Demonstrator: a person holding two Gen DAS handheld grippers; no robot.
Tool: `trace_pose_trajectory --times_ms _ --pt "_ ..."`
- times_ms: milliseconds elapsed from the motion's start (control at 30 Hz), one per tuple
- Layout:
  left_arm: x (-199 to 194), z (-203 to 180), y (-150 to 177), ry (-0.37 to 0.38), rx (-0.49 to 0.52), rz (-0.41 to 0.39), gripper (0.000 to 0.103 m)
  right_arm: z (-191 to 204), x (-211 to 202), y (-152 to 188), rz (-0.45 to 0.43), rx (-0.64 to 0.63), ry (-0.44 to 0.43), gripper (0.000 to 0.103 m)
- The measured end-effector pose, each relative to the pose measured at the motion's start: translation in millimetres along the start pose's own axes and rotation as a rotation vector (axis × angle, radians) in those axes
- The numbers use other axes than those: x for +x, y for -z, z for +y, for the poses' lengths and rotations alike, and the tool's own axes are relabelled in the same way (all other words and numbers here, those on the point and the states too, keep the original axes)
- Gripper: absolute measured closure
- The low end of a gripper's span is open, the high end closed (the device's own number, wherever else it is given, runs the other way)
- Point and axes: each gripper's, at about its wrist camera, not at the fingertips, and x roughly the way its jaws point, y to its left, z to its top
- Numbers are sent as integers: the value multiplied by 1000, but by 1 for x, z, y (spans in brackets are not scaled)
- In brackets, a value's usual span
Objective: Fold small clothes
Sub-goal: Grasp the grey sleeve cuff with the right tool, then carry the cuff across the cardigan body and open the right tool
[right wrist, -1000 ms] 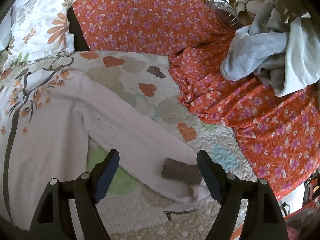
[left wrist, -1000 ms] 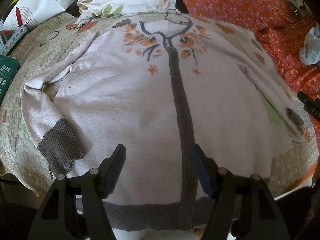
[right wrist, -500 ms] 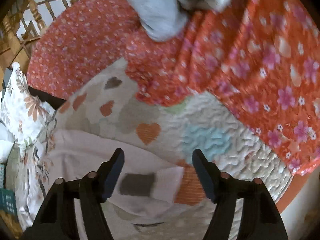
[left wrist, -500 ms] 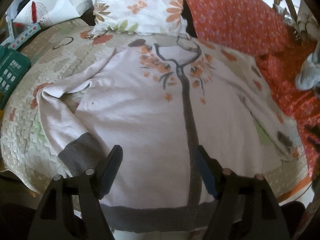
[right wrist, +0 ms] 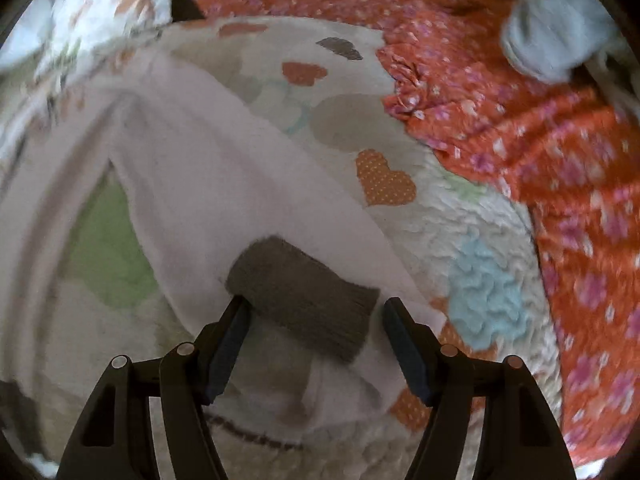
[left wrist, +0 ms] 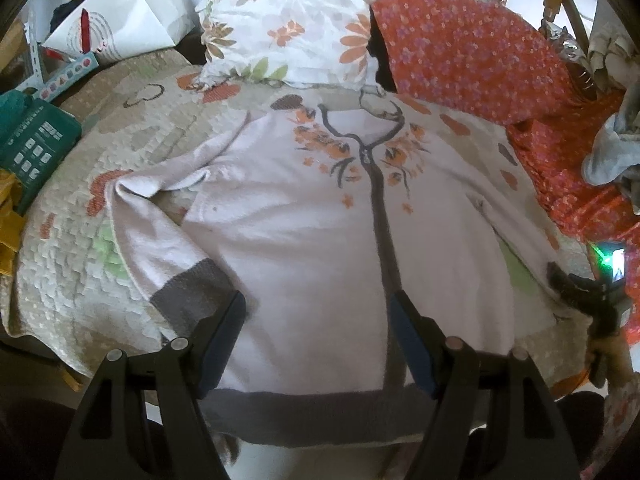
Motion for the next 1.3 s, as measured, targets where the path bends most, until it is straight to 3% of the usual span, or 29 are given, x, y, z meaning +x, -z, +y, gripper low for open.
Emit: trace_pose_trajectory --times_ms 33,67,167,300,400,500,633,733,867,933,1067,1167,1300 --pt "-1 2 -1 -4 0 -4 30 -10 -2 -1 6 48 -18 88" --pt "-3 7 -4 -7 -4 -11 30 -28 -9 -4 -9 147 -39 92" --pt "-3 21 -13 4 -22 -22 30 -79 -31 -6 -89 372 -44 92" --pt "-1 46 -37 -8 -43 -70 30 -142 -64 0 -156 599 75 92" --pt "3 73 -60 -25 -83 -112 30 -150 -88 -10 -202 659 100 92" --pt "7 108 -83 -3 -164 -152 30 -119 -111 -37 -253 615 25 92" --pt "18 156 -107 10 -279 -200 30 -46 -126 -94 -298 507 -164 92" --pt "30 193 -115 -20 -350 -218 29 46 -131 -148 -307 389 -325 92" --pt "38 243 -108 -88 -437 -228 29 167 -124 -195 -273 260 -492 92" --pt "41 265 -104 -88 -499 -202 29 229 -111 -214 -237 195 -561 92" --pt "36 300 -100 -8 -623 -196 29 342 -67 -237 -126 83 -645 92" --pt "26 311 -102 -8 -643 -217 29 411 -24 -238 -31 1 -633 92" --pt "13 322 -102 -7 -660 -253 29 462 12 -228 106 -86 -663 84"
